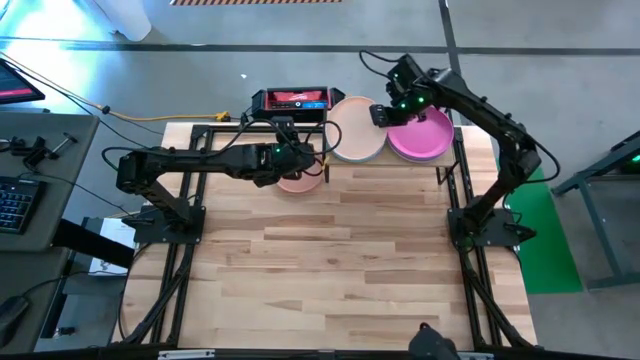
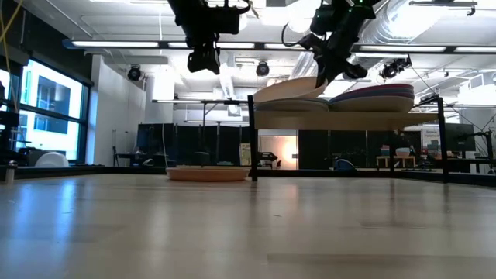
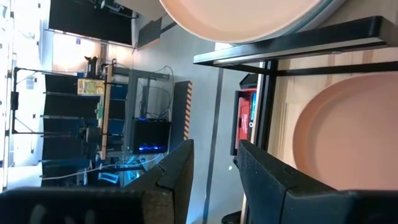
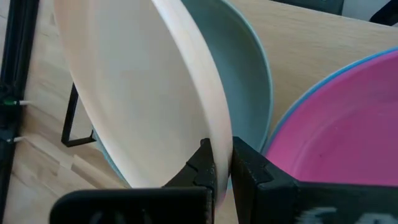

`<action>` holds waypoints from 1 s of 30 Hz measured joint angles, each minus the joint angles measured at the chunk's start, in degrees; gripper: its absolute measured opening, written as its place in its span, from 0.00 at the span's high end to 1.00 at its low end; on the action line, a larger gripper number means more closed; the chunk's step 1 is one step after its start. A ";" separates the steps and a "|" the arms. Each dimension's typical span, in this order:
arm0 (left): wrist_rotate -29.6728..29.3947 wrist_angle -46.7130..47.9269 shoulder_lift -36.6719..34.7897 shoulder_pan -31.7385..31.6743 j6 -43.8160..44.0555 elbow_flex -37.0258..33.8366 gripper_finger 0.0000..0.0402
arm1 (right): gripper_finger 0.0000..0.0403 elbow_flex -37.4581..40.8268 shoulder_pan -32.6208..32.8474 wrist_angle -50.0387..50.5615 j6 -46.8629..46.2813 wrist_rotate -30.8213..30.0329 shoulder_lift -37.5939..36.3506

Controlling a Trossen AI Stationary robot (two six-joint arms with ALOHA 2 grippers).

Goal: Place and stack plates onto a shelf
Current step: Stack the white plate on top of the green plate on the shelf

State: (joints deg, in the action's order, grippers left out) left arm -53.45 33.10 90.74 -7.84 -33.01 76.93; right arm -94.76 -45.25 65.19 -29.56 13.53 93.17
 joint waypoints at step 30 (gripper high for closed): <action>0.40 0.04 0.00 -0.02 1.87 0.00 0.71 | 0.77 0.00 -0.02 -0.33 2.96 -3.47 1.04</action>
State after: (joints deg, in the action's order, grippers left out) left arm -53.05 33.14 90.74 -7.86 -31.14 76.93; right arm -94.76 -45.28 64.86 -26.61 10.07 94.21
